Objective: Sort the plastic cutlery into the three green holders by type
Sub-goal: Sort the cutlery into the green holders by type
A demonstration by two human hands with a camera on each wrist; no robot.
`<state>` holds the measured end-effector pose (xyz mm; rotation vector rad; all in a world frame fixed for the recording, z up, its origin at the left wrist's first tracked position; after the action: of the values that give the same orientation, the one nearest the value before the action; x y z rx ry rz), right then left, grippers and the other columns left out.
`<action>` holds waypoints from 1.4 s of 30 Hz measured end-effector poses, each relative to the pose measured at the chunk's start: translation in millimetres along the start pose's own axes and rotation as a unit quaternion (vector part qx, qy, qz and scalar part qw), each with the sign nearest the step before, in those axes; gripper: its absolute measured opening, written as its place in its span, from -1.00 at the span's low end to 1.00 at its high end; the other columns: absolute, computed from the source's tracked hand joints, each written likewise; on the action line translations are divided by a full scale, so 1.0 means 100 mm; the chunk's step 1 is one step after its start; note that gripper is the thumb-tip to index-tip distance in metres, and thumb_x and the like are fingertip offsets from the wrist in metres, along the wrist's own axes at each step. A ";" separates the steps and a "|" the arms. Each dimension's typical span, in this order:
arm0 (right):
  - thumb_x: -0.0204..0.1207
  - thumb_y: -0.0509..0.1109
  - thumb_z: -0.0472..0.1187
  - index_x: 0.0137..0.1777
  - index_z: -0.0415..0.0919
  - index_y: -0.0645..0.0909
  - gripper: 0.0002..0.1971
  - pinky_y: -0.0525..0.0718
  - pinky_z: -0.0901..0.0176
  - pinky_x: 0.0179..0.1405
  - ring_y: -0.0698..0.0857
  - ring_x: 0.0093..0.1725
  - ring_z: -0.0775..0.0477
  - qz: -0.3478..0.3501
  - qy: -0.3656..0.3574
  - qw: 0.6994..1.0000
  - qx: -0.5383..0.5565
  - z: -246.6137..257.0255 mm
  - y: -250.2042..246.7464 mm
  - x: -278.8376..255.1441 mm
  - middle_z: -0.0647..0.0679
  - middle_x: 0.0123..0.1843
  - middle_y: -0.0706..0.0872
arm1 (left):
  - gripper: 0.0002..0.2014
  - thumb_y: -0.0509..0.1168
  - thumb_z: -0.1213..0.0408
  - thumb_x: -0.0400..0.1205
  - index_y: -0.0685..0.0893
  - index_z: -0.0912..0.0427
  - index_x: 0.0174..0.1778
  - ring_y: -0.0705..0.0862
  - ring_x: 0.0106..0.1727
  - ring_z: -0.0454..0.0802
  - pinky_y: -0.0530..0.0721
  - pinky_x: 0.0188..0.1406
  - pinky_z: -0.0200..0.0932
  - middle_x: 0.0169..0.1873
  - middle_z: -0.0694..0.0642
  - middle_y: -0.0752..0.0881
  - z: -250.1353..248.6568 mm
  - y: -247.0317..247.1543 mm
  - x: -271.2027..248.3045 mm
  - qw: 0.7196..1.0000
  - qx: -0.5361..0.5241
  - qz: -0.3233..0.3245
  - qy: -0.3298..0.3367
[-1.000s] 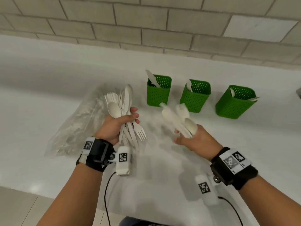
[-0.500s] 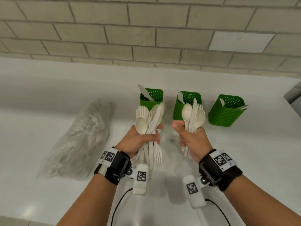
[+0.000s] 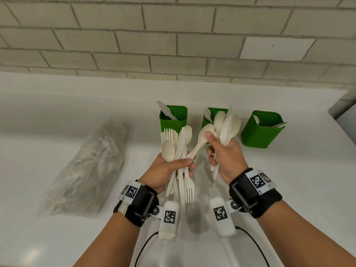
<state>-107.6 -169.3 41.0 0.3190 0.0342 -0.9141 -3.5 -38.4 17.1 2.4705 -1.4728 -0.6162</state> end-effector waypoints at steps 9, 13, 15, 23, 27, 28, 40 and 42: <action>0.52 0.47 -0.31 -0.10 -0.24 0.63 -0.94 0.34 0.31 -0.67 0.42 -0.46 0.08 0.016 -0.021 0.999 0.027 0.04 0.00 0.00 -0.20 -0.26 0.52 | -0.90 0.33 0.43 0.61 0.67 0.36 0.00 0.73 -0.40 0.00 0.68 -0.42 -0.18 -0.28 0.20 0.80 -0.03 0.09 0.00 0.999 0.021 -0.016 0.041; 0.34 0.56 -0.35 -0.14 -0.19 0.65 -0.84 0.37 0.29 -0.59 0.44 -0.39 0.05 0.080 -0.023 0.996 0.027 0.05 -0.03 -0.02 -0.07 -0.33 0.57 | -0.91 0.42 0.42 0.53 0.72 0.31 -0.08 0.73 -0.40 0.03 0.70 -0.38 -0.14 -0.29 0.22 0.78 -0.01 0.09 -0.01 0.999 0.006 -0.008 0.040; 0.24 0.58 -0.43 -0.16 -0.20 0.63 -0.75 0.41 0.26 -0.52 0.50 -0.34 0.03 0.102 -0.021 0.995 0.000 0.09 -0.05 -0.01 -0.06 -0.32 0.60 | -0.88 0.43 0.41 0.46 0.73 0.25 -0.11 0.72 -0.41 0.05 0.69 -0.38 -0.14 -0.31 0.23 0.77 0.01 0.11 -0.02 0.999 0.006 -0.002 0.033; 0.15 0.63 -0.09 -0.15 -0.20 0.63 -0.66 0.56 0.20 -0.36 0.59 -0.28 -0.02 0.021 -0.046 0.998 0.030 0.24 -0.22 0.11 -0.06 -0.31 0.65 | -0.84 0.42 0.43 0.44 0.69 0.34 -0.08 0.70 -0.42 0.03 0.68 -0.37 -0.16 -0.31 0.22 0.77 0.04 0.14 -0.02 0.999 0.002 0.014 0.038; 0.43 0.52 -0.07 -0.22 -0.10 0.56 -0.81 0.55 0.15 -0.32 0.51 -0.43 0.07 -0.053 -0.036 0.996 0.068 0.29 -0.36 0.18 0.03 -0.47 0.49 | -0.86 0.42 0.43 0.44 0.70 0.30 -0.11 0.70 -0.41 0.03 0.69 -0.38 -0.14 -0.30 0.23 0.76 0.03 0.08 0.01 0.998 -0.043 -0.020 0.051; 0.53 0.45 -0.09 -0.23 -0.10 0.56 -0.83 0.58 0.17 -0.34 0.53 -0.46 0.07 -0.059 -0.030 0.993 0.095 0.31 -0.38 0.19 0.03 -0.51 0.47 | -0.85 0.42 0.43 0.43 0.71 0.29 -0.10 0.70 -0.41 0.03 0.69 -0.38 -0.13 -0.29 0.23 0.76 0.02 0.07 0.02 0.997 -0.050 -0.029 0.055; 0.44 0.55 -0.27 -0.34 -0.11 0.72 -0.85 0.41 0.17 -0.54 0.49 -0.54 0.03 0.044 -0.031 0.996 -0.072 0.17 -0.12 -0.06 -0.07 -0.44 0.64 | -0.79 0.45 0.46 0.55 0.75 0.33 0.09 0.73 -0.23 0.20 0.72 -0.20 -0.02 -0.13 0.33 0.79 -0.03 0.33 0.17 0.995 0.048 0.022 0.083; 0.56 0.45 -0.19 -0.23 -0.21 0.69 -0.84 0.52 0.12 -0.42 0.56 -0.47 -0.01 -0.010 -0.033 0.999 -0.034 0.22 -0.14 -0.02 -0.09 -0.44 0.62 | -0.87 0.44 0.48 0.55 0.77 0.29 -0.02 0.74 -0.31 0.14 0.72 -0.24 -0.06 -0.17 0.30 0.80 -0.02 0.36 0.15 0.996 0.048 0.026 0.072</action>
<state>-122.1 -182.5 58.9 0.2263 0.0075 -0.9397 -25.0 -69.5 28.5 2.4784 -1.5392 -0.3572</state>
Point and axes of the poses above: each hand's wrist, its own x-axis towards the middle knuckle, its own y-axis out of the palm, z = x × y, the point moved 2 cm from there along x, towards the middle knuckle
